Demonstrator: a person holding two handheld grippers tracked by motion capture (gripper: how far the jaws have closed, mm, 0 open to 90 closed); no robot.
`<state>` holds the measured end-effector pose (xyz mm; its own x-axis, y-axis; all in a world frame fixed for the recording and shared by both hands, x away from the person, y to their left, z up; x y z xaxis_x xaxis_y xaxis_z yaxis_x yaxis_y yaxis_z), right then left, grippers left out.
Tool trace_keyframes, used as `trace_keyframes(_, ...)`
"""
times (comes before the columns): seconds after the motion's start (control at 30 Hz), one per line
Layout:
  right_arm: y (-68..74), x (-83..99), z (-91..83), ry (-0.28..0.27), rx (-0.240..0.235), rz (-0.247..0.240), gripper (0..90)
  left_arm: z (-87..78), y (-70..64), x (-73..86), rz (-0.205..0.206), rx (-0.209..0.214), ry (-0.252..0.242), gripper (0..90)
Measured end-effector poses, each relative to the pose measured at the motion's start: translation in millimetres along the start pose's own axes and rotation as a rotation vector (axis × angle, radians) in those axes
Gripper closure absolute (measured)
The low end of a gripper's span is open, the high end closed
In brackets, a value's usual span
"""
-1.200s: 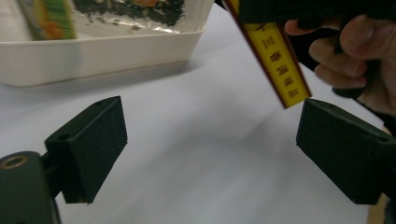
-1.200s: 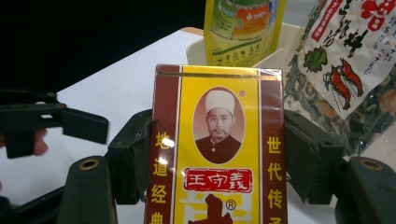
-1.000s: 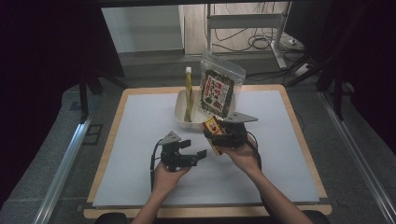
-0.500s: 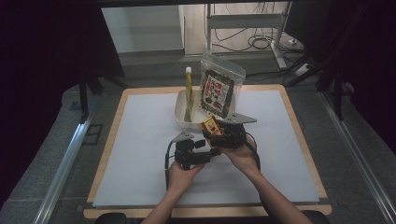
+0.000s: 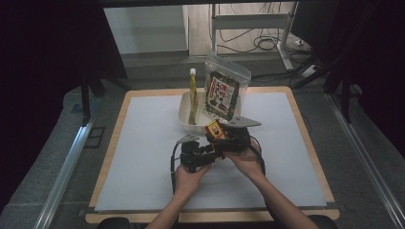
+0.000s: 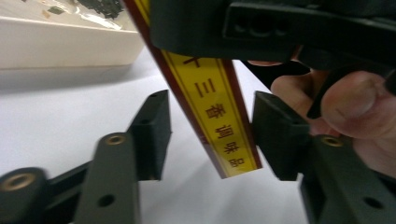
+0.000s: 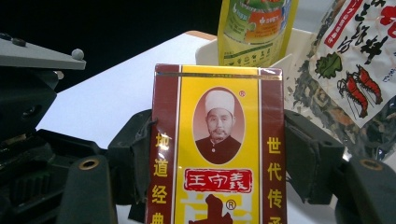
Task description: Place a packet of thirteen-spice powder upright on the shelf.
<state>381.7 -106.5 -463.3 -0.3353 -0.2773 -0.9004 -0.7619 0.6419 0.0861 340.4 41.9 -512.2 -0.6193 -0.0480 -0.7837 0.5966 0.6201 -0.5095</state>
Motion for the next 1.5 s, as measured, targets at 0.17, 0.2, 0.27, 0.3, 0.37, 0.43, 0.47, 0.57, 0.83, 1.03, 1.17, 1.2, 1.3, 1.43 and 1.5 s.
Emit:
trace_keyframes(0.17, -0.3, 0.8, 0.4, -0.001, -0.002, 0.002, 31.9, 0.1, 1.4, 0.0, -0.023, 0.015, 0.005, 59.5)
trace_keyframes(0.2, -0.5, 0.7, 0.3, 0.001, -0.001, 0.003, 31.9, 0.1, 1.4, 0.0, -0.023, 0.015, 0.005, 60.4)
trace_keyframes(0.27, -0.5, 0.7, 0.4, -0.001, -0.001, 0.003, 31.9, -0.2, 2.4, -0.1, -0.027, 0.008, 0.007, 62.0)
trace_keyframes(0.3, -0.1, 0.5, 0.4, -0.004, -0.004, 0.003, 31.8, -0.6, 2.8, 0.0, -0.033, 0.001, 0.007, 62.7)
trace_keyframes(0.37, 0.0, 0.4, 0.4, -0.005, -0.006, 0.004, 31.8, -1.3, 3.5, -0.2, -0.031, -0.011, 0.01, 63.8)
trace_keyframes(0.43, 0.2, 0.2, 0.4, -0.003, -0.006, 0.004, 31.6, -1.6, 3.8, -0.2, -0.032, -0.017, 0.012, 64.8)
trace_keyframes(0.47, 0.4, 0.1, 0.4, -0.004, -0.007, 0.003, 31.4, -1.9, 4.3, -0.4, -0.03, -0.029, 0.015, 65.3)
trace_keyframes(0.57, 0.7, -0.4, 1.1, 0.005, -0.005, -0.007, 30.0, -2.2, 5.2, 0.1, -0.01, -0.054, 0.021, 66.1)
trace_keyframes(0.83, 1.2, 0.9, 5.7, 0.029, -0.013, -0.024, 12.2, -4.0, 5.0, 0.2, 0.042, -0.112, 0.029, 67.2)
trace_keyframes(1.03, -1.1, 0.6, 1.2, 0.031, -0.018, -0.027, 8.6, -9.1, 9.2, -0.6, 0.097, -0.184, 0.034, 67.6)
trace_keyframes(1.17, -3.1, 1.3, -1.9, 0.035, -0.019, -0.024, 7.3, -11.3, 11.0, -0.9, 0.12, -0.215, 0.034, 67.6)
trace_keyframes(1.2, -4.9, 1.7, -4.9, 0.038, -0.022, -0.019, 6.5, -13.0, 12.2, -1.3, 0.138, -0.234, 0.032, 67.6)
trace_keyframes(1.3, -6.3, 2.8, -8.8, 0.04, -0.016, -0.024, 6.1, -16.9, 14.7, -2.0, 0.157, -0.259, 0.034, 67.7)
trace_keyframes(1.43, -7.9, 6.3, -12.6, 0.047, -0.009, -0.029, 5.9, -22.7, 18.9, -4.5, 0.177, -0.301, 0.017, 67.7)
trace_keyframes(1.5, -10.4, 10.2, -16.0, 0.056, -0.007, -0.028, 5.9, -27.2, 21.9, -6.6, 0.186, -0.325, 0.006, 67.7)
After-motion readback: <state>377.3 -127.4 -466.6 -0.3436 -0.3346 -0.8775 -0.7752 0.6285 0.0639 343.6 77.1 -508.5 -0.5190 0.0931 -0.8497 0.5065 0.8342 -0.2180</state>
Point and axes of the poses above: each handheld gripper's, and its own axes: z roughly forward along the jaws, x roughly out of its underside, y roughly to its left, the point moved 2 cm from there along z, roughly forward along the jaws, and after that the axes turned 2 degrees about -x, right-handed, at the moved point
